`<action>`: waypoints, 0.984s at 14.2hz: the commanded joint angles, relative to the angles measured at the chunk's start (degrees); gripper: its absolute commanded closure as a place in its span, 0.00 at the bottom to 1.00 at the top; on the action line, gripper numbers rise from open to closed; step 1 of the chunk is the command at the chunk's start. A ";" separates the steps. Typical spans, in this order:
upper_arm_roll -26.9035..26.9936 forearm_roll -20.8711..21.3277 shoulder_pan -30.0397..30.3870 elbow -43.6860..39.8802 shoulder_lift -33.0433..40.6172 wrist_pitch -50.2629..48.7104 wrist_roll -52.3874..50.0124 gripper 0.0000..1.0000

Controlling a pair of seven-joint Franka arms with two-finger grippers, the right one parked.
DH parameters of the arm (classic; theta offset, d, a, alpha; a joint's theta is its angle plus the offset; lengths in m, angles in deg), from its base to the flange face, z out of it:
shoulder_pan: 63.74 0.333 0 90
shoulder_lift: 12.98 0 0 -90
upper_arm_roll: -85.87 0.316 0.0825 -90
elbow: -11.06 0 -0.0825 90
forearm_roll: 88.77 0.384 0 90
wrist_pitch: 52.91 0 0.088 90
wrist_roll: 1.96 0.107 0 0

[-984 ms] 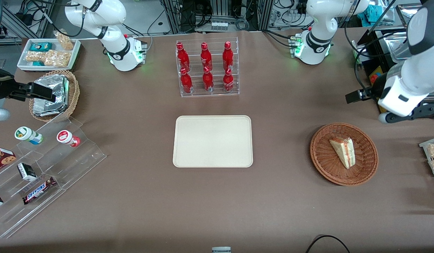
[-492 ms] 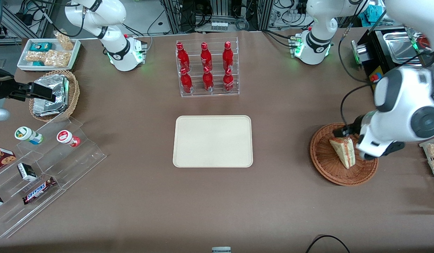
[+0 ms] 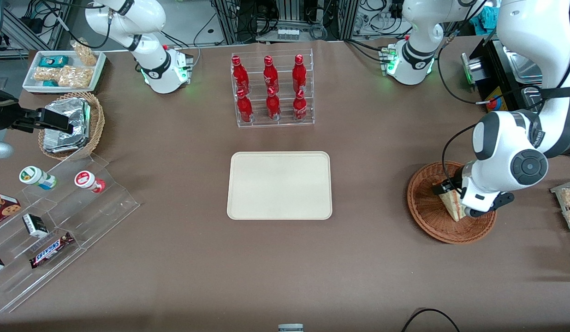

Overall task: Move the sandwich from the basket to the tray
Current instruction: 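Close the left gripper on the wrapped sandwich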

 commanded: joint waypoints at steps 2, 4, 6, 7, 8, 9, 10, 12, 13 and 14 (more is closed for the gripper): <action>2.02 0.62 -0.02 1.00 -0.30 2.17 -1.88 0.00; 2.11 0.62 -0.02 1.00 -1.70 3.83 -1.96 0.00; 2.20 0.62 0.07 1.00 -3.11 6.20 -2.05 0.00; 2.46 0.54 0.07 1.00 -3.98 7.43 -2.05 0.00; 2.81 0.62 0.07 1.00 -4.69 8.49 -2.05 0.00; 2.90 0.62 0.07 1.09 -5.22 9.37 -2.05 0.00; 2.90 0.62 0.07 1.17 -5.66 10.25 -2.05 0.00; 4.04 0.62 0.07 1.26 -6.71 11.14 -2.05 0.01; 4.13 0.62 0.07 1.35 -6.80 11.40 -2.05 0.10; 4.13 0.62 0.07 1.35 -6.80 11.40 -2.05 0.29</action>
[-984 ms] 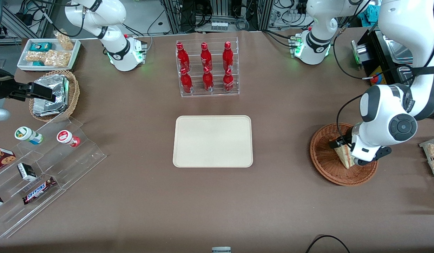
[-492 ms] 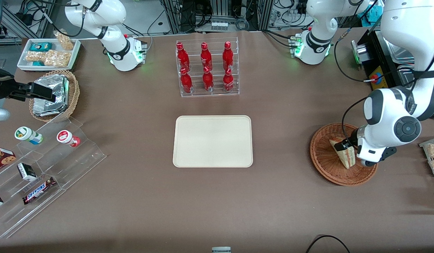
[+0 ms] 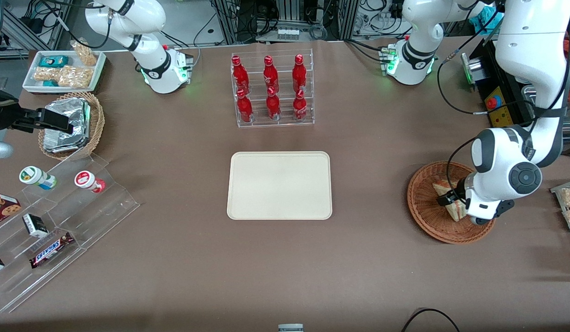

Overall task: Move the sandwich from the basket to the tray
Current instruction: 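Close the left gripper on the wrapped sandwich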

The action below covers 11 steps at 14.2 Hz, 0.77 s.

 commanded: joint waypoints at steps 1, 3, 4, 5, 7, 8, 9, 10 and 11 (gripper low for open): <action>0.27 0.62 -0.05 0.36 0.06 1.03 -0.90 0.45; 0.27 0.71 -0.13 0.36 -0.03 0.94 -0.72 0.59; 0.27 0.71 -0.13 0.62 0.06 0.94 -0.63 0.63; 0.27 0.71 -0.13 0.80 0.32 0.94 -0.63 0.70; 0.27 0.71 -0.13 0.89 0.85 0.59 -0.63 0.76; 0.27 0.71 -0.22 0.80 1.37 0.41 -0.63 0.76; 0.18 0.71 -0.48 0.80 2.16 0.15 -0.63 0.76; 0.09 0.71 -0.75 0.80 3.30 -0.38 -0.55 0.77; -0.26 0.62 -1.10 0.63 4.70 -2.03 -0.46 0.78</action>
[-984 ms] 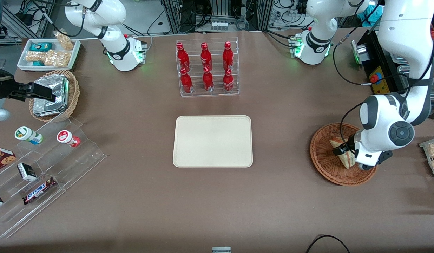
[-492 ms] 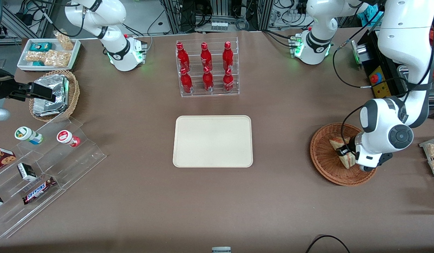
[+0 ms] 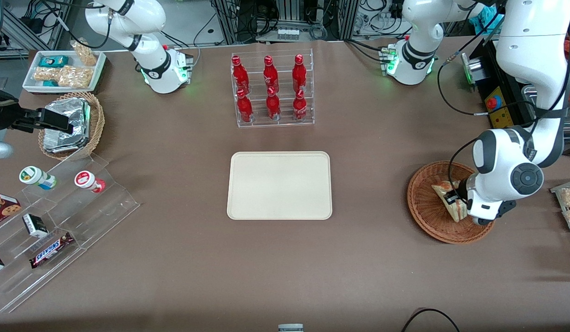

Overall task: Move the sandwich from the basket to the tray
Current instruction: 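Lift the sandwich and carry it with the left gripper over the cream tray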

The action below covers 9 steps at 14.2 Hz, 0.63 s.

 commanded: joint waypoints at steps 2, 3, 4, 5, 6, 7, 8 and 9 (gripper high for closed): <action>-0.43 0.62 -5.27 0.09 6.37 -6.89 -0.12 0.79; -0.43 0.62 -8.00 -0.53 7.17 -9.17 -0.47 0.79; -0.43 0.62 -11.33 -1.32 7.43 -11.02 -0.91 0.79; -0.35 0.62 -14.84 -3.06 7.35 -14.09 -2.30 0.79; -0.43 0.62 -17.05 -4.82 6.91 -17.42 -3.88 0.79; -0.52 0.53 -19.08 -5.45 6.65 -19.28 -3.99 0.79; -0.52 0.27 -21.45 -5.72 6.38 -19.39 -3.99 0.79; -0.61 -0.17 -23.47 -6.33 6.30 -19.39 -3.99 0.79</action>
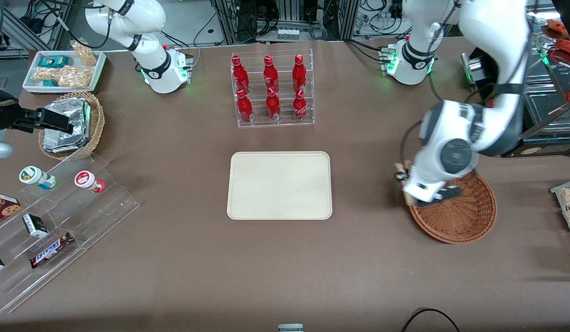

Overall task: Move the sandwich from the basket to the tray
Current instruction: 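Lift the sandwich and carry it with the left gripper over the cream tray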

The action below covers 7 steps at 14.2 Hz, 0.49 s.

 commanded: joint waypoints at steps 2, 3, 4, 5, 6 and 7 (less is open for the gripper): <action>-1.32 -2.76 -7.13 -4.04 -2.66 -1.28 0.07 0.79; -2.99 -4.26 -8.54 -5.79 -4.15 -1.11 -0.02 0.78; -4.75 -5.23 -9.78 -8.24 -6.61 -0.50 -0.45 0.78; -6.25 -5.59 -11.18 -11.05 -8.81 -0.05 -0.89 0.77; -7.04 -5.76 -12.85 -14.13 -11.35 0.04 -2.29 0.76; -7.14 -5.85 -14.78 -17.29 -13.90 0.04 -4.30 0.75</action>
